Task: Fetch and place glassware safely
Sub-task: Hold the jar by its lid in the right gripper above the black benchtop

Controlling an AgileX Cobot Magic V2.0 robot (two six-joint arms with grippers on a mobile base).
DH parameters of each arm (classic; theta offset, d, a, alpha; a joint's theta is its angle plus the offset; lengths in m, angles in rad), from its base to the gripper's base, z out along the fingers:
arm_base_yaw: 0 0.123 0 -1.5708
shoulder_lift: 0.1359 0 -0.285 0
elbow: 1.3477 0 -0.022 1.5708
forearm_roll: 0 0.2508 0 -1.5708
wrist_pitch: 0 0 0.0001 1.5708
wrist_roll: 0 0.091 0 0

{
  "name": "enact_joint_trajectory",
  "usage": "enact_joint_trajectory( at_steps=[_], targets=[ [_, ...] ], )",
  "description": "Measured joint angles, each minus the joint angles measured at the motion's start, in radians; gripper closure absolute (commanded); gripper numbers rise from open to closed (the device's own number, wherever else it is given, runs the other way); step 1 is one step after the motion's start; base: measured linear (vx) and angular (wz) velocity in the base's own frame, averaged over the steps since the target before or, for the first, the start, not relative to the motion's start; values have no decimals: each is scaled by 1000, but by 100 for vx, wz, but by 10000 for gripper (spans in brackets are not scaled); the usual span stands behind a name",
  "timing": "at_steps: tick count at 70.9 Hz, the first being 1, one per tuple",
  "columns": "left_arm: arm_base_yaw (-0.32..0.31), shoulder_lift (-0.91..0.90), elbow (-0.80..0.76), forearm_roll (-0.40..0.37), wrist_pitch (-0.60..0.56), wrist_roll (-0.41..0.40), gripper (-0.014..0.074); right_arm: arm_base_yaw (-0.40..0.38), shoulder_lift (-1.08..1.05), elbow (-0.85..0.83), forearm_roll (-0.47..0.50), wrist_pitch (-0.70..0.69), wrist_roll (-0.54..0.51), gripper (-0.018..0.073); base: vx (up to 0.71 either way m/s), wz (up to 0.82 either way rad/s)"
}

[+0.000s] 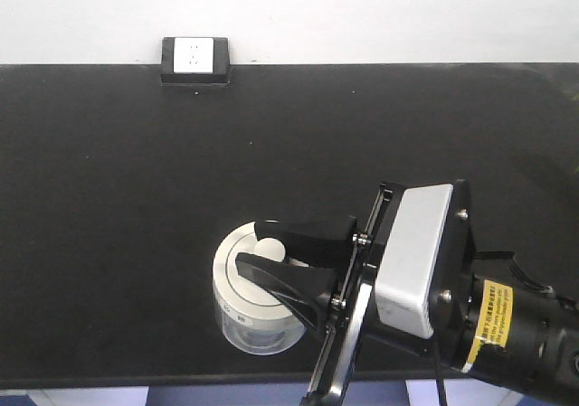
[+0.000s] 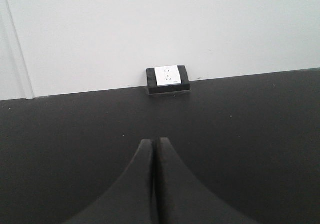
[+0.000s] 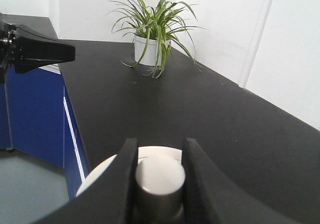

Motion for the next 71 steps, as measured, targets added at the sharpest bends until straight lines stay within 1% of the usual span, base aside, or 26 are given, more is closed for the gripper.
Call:
enact_joint_trajectory(
  at_steps=[27, 31, 42, 53, 71],
  targets=[
    [0, 1, 1, 0, 2, 0, 603, 0, 4, 0, 6, 2, 0, 563, 17, 8],
    [0, 5, 4, -1, 4, 0, 603, -2, 12, 0, 7, 18, 0, 563, 0, 7],
    [0, 28, 4, -3, 10, 0, 603, 5, 29, 11, 28, 10, 0, 563, -3, 3],
    [0, 32, 5, -4, 11, 0, 603, 4, 30, 37, 27, 49, 0, 563, 0, -1],
    [0, 32, 5, -4, 14, 0, 603, 4, 31, 51, 26, 60, 0, 563, 1, 1]
  ],
)
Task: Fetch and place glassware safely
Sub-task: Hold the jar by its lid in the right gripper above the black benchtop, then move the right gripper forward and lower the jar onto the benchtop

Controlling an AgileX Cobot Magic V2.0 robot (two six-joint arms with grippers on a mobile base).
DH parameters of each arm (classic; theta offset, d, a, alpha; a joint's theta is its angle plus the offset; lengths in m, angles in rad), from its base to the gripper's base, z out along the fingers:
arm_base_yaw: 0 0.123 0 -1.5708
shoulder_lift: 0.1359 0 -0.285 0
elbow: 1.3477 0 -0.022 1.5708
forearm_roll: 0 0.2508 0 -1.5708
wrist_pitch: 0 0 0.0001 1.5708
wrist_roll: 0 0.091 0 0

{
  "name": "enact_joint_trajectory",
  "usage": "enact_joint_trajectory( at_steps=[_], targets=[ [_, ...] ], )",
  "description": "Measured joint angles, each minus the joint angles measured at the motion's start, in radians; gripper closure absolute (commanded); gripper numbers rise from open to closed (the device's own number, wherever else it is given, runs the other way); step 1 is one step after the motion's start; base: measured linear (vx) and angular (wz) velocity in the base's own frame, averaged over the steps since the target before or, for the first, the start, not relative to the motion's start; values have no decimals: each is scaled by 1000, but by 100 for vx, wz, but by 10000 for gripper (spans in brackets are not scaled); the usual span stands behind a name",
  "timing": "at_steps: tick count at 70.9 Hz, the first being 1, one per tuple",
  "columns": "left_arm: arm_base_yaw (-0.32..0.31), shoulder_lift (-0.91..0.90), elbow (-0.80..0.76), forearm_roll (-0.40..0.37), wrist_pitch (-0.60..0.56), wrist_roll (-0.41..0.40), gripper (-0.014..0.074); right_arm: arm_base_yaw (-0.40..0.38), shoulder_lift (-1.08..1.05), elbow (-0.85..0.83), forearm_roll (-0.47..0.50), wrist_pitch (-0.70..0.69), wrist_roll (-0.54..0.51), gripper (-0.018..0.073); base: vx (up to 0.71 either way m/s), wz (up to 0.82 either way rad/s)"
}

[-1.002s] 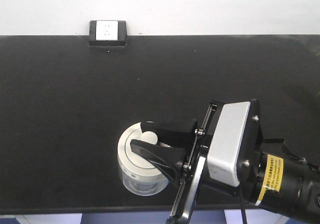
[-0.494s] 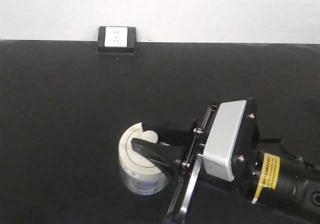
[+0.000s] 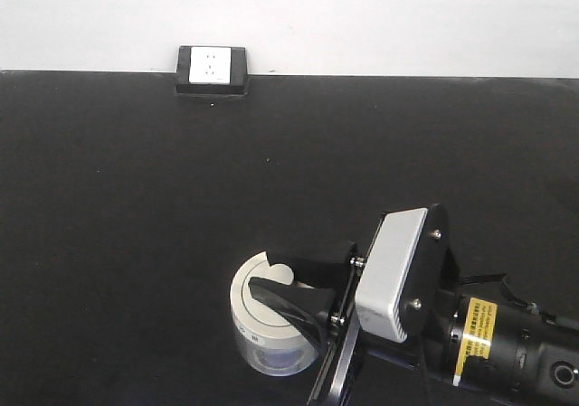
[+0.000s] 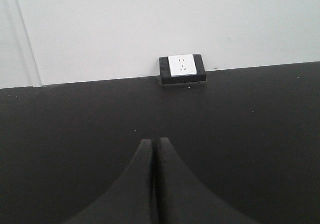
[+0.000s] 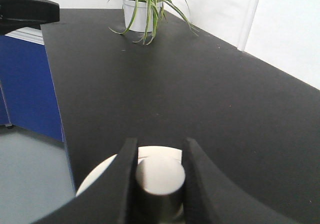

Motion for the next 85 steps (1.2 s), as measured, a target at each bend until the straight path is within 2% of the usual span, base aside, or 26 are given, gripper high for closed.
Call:
enact_joint_trajectory(
  at_steps=[74, 85],
  targets=[
    [0, 0, 0, 0, 12, 0, 603, 0, 2, 0, 0, -16, 1, 563, 0, 0],
    [0, 0, 0, 0, 12, 0, 603, 0, 2, 0, 55, -17, 2, 560, 0, 0]
  ],
)
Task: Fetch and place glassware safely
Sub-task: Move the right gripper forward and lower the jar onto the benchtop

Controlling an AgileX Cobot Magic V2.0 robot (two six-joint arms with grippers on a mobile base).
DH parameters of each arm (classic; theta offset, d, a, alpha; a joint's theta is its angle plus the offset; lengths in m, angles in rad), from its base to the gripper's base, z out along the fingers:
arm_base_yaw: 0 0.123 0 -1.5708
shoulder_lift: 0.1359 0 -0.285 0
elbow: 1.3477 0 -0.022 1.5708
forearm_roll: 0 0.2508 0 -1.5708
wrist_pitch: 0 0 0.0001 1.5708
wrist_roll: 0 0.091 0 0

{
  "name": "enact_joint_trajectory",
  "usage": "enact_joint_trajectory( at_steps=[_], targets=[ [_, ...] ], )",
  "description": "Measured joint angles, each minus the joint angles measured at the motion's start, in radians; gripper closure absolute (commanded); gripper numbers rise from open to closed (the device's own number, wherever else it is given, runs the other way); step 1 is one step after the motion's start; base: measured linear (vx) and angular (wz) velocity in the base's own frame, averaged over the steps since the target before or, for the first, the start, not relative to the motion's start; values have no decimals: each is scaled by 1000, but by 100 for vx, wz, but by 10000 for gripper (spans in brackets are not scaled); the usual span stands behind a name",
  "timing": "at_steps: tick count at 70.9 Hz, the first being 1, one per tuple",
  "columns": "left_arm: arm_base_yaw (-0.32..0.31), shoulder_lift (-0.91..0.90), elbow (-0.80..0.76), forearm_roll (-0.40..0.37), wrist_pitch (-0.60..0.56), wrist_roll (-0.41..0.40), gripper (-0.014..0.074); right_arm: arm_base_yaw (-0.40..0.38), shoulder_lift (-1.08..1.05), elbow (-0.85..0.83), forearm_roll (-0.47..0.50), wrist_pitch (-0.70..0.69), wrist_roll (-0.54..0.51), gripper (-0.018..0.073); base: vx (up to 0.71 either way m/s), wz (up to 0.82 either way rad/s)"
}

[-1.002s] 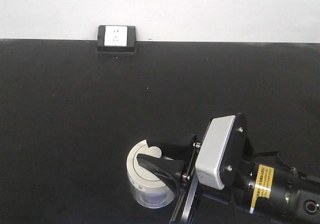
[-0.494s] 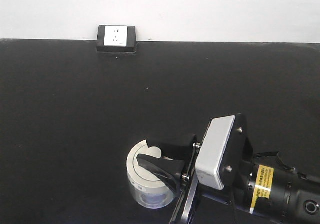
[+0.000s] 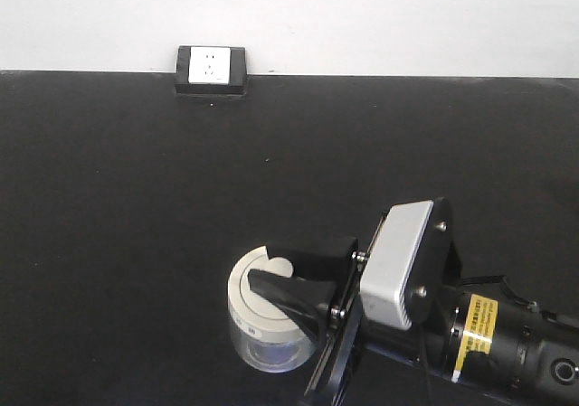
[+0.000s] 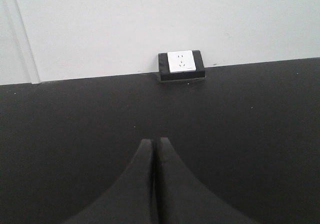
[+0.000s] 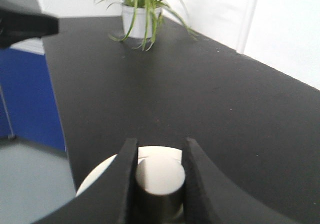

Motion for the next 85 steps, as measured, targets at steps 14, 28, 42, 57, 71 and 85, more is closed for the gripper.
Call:
enact_joint_trajectory(
  at_steps=[14, 28, 42, 57, 71, 85],
  targets=[
    [0, 0, 0, 0, 0, 0, 603, -1, 0, 0, 101, 0, -90, 560, 0, 0],
    [0, 0, 0, 0, 0, 0, 603, -74, 5, 0, 154, -6, -160, 560, 0, 0],
    [0, 0, 0, 0, 0, 0, 603, -236, 62, -5, 152, -77, -157, 560, 0, 0],
    [0, 0, 0, 0, 0, 0, 603, -390, 214, -111, -19, -160, -71, 560, 0, 0],
    [0, 0, 0, 0, 0, 0, 603, -475, 410, -276, -232, -275, 41, 560, 0, 0],
    [0, 0, 0, 0, 0, 0, 603, -516, 619, -423, -335, -422, 67, 560, 0, 0]
  ],
)
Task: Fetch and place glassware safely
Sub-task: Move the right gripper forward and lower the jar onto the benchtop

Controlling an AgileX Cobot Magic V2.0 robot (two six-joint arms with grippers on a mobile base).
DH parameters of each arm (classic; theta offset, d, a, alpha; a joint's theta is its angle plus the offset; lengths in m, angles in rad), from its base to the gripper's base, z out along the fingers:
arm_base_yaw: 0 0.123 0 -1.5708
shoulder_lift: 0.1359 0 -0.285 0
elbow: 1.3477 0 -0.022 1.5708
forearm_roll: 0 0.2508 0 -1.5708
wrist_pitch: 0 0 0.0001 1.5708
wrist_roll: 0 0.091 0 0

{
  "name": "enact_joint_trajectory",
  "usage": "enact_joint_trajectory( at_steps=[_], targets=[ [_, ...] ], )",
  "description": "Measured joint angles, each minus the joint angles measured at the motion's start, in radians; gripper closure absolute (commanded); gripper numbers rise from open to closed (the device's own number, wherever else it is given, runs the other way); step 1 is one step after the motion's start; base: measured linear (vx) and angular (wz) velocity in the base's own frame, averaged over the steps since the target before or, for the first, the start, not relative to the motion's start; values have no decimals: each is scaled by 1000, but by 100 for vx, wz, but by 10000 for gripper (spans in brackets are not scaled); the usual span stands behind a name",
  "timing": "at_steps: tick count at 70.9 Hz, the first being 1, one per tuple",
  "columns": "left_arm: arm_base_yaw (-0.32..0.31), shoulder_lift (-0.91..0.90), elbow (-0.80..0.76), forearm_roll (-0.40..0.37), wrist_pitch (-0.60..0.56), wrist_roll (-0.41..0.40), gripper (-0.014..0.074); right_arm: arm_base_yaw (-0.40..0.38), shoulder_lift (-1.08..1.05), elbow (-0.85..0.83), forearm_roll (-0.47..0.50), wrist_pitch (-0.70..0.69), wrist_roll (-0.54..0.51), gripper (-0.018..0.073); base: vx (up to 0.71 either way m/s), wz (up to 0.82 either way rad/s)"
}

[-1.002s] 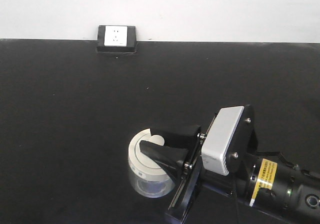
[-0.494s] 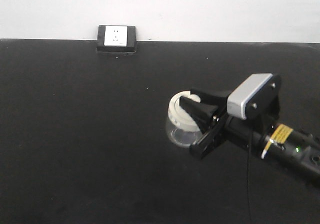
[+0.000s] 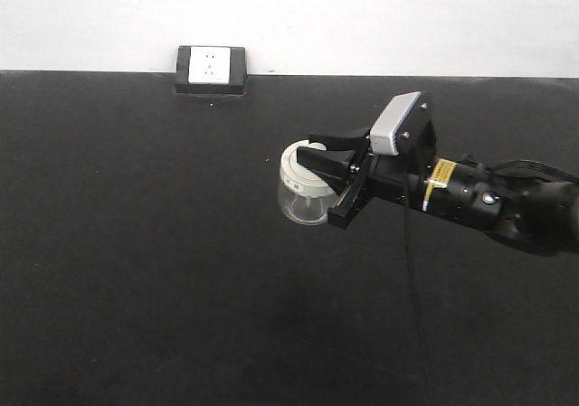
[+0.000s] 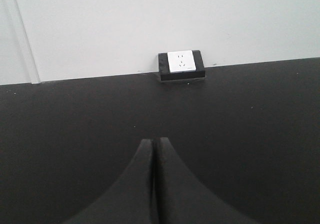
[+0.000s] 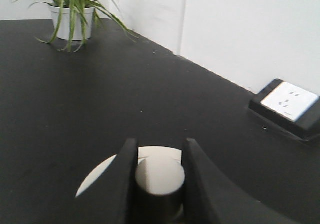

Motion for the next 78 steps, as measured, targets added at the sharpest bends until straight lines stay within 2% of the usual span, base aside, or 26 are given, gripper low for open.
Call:
enact_joint_trajectory(
  at_steps=[23, 52, 78],
  targets=[
    [0, 0, 0, 0, 0, 0, 603, -17, 245, -182, -127, -77, 3, 560, 0, 0],
    [0, 0, 0, 0, 0, 0, 603, -17, 379, -246, -130, -84, -57, 560, 0, 0],
    [0, 0, 0, 0, 0, 0, 603, -17, 393, -248, -129, -90, -115, 560, 0, 0]
  ],
)
